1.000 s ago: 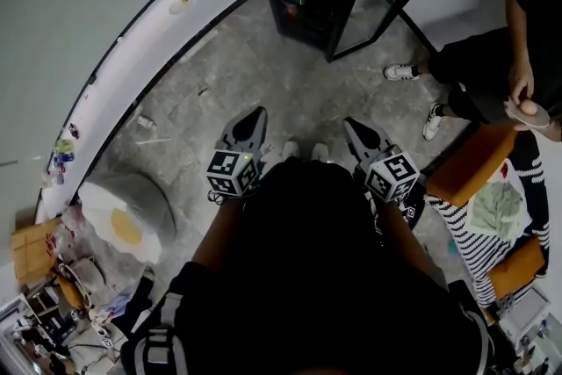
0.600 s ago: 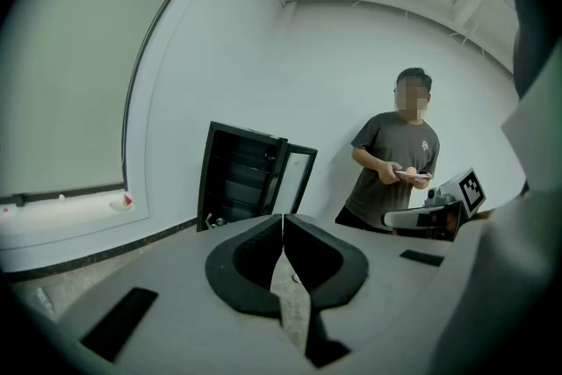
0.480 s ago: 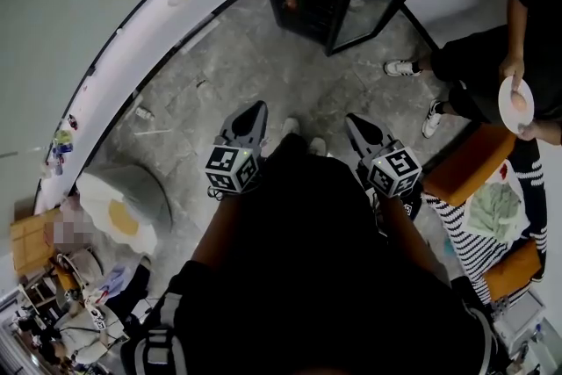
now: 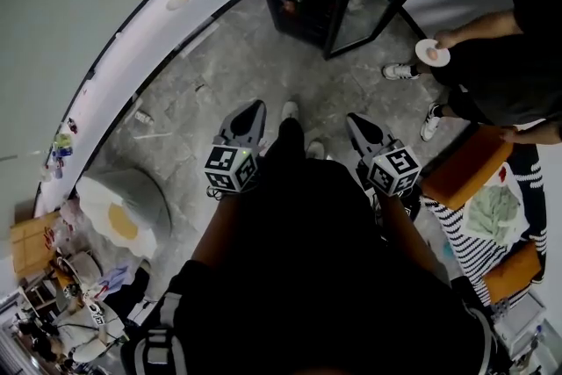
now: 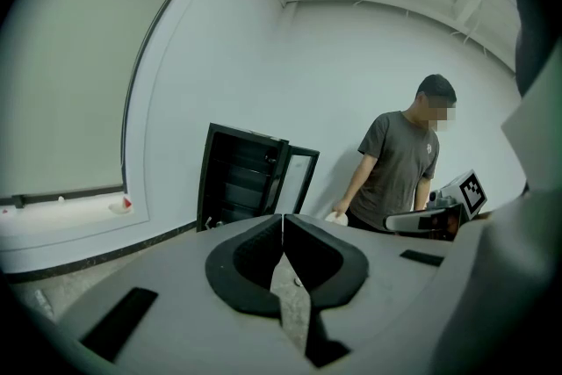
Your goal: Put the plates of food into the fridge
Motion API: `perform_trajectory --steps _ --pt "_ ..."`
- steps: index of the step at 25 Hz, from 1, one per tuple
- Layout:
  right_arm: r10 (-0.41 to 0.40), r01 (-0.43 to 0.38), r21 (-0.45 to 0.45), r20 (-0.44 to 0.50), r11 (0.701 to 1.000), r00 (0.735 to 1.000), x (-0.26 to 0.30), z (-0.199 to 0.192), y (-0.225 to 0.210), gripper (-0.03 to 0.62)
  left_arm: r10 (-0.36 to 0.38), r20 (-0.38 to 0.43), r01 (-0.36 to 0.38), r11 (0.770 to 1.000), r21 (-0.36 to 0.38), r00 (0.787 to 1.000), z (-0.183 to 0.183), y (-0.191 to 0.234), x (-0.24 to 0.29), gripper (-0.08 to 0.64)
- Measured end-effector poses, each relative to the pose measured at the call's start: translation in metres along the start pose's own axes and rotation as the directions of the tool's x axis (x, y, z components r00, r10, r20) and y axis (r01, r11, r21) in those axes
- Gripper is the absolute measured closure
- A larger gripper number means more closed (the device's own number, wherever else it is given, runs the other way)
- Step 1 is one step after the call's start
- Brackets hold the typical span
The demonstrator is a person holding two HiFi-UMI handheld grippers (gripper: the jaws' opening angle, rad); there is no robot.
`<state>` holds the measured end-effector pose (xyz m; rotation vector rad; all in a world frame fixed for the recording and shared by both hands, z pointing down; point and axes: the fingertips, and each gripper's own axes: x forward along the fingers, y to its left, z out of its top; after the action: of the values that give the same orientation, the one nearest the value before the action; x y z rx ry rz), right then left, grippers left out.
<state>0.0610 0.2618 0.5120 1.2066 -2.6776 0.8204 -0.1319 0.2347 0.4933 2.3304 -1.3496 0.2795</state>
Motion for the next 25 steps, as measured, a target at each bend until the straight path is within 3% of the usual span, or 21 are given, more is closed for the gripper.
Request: perform_trajectory --steps 14,25 --pt "-0.031 0.032 0.004 -0.032 0.999 0.999 0.035 0.01 -0.026 0.568 -0.016 -0.016 0.016 1.0 -0.014 1.0 0.011 0.028 0.04 0.537" --pt "-0.049 0.049 0.021 -0.029 0.999 0.998 0.091 0.045 -0.049 0.568 -0.056 -0.029 0.056 0.998 -0.025 0.998 0.039 0.067 0.095 0.537"
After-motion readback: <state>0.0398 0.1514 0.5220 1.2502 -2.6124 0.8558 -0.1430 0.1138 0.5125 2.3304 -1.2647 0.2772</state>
